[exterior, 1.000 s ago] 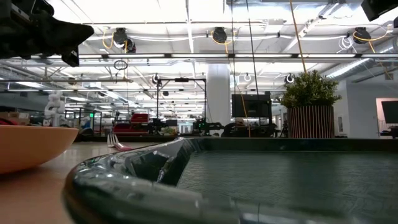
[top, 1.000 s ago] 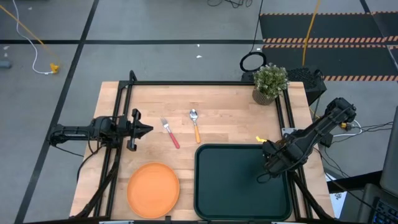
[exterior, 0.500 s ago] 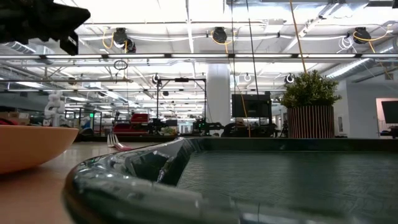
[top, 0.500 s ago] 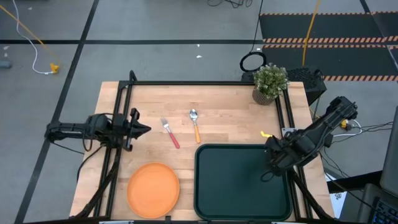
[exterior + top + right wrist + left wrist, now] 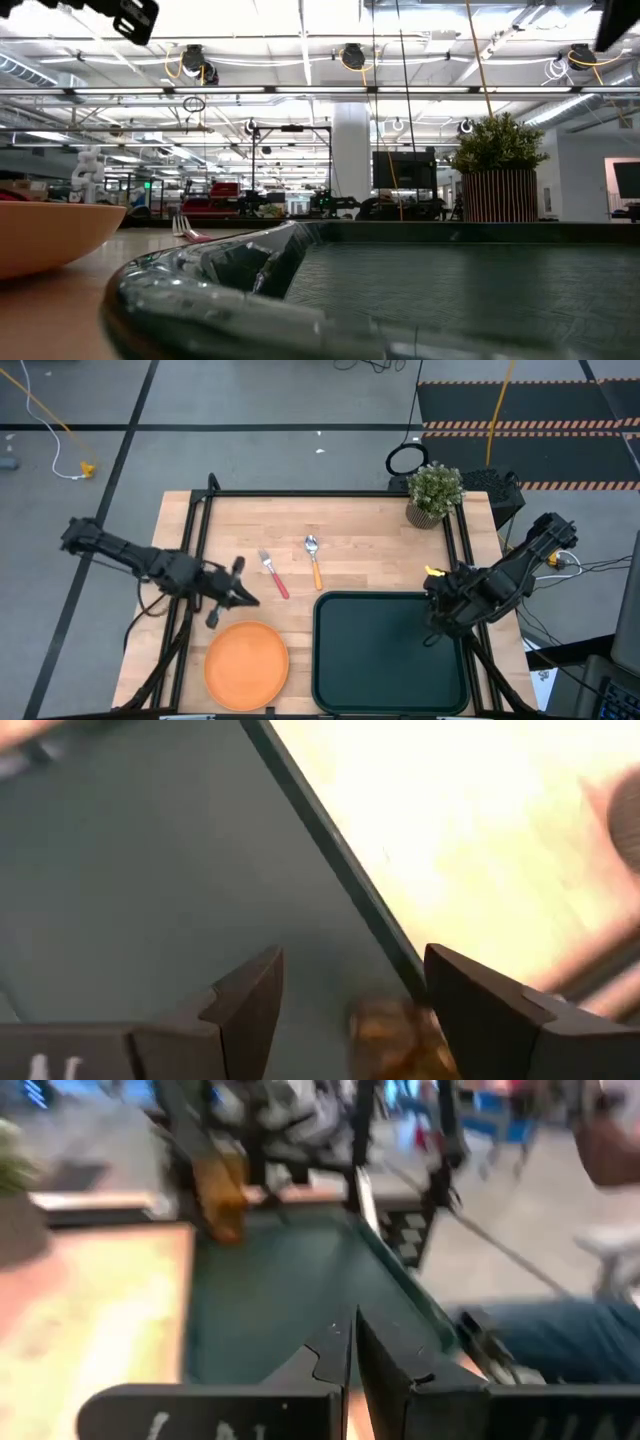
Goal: Pick and place plate/cup/fork/spoon on tray
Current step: Put the orange plate on the bottom left of the brown cup
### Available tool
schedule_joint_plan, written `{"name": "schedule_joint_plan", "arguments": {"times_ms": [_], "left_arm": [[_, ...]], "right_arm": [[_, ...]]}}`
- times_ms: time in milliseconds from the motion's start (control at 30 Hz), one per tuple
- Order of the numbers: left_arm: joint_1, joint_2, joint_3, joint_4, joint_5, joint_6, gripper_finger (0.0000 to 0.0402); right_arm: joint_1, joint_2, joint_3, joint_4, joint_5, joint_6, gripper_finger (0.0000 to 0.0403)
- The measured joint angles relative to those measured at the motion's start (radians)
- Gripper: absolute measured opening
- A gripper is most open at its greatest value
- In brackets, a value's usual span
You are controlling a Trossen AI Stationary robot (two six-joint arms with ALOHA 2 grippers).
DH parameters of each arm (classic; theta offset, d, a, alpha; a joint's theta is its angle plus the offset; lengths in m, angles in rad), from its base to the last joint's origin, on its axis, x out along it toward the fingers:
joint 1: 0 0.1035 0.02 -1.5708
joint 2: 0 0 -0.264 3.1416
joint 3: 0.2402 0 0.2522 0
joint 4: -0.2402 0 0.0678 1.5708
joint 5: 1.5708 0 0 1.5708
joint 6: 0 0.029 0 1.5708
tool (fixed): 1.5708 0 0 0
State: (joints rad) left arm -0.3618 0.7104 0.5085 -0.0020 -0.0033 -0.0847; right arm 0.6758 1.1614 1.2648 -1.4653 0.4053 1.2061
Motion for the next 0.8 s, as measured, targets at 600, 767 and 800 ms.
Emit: {"name": "schedule_joint_plan", "arguments": {"times_ms": [600, 767, 800], "left_arm": [[-0.435, 0.666, 0.554, -0.438, -0.31, -0.32, 0.0024], [-0.501, 0.817, 0.679, -0.589, -0.303, -0.574, 0.0034], [-0.513, 0.842, 0.7, -0.612, -0.289, -0.631, 0.0042]], "right_arm": [[0.027, -0.001, -0.262, 0.966, 0.432, -0.66, 0.0236], [0.026, -0.001, -0.399, 1.256, 0.427, -0.801, 0.0236], [0.025, 0.0, -0.412, 1.285, 0.415, -0.826, 0.0236]]}}
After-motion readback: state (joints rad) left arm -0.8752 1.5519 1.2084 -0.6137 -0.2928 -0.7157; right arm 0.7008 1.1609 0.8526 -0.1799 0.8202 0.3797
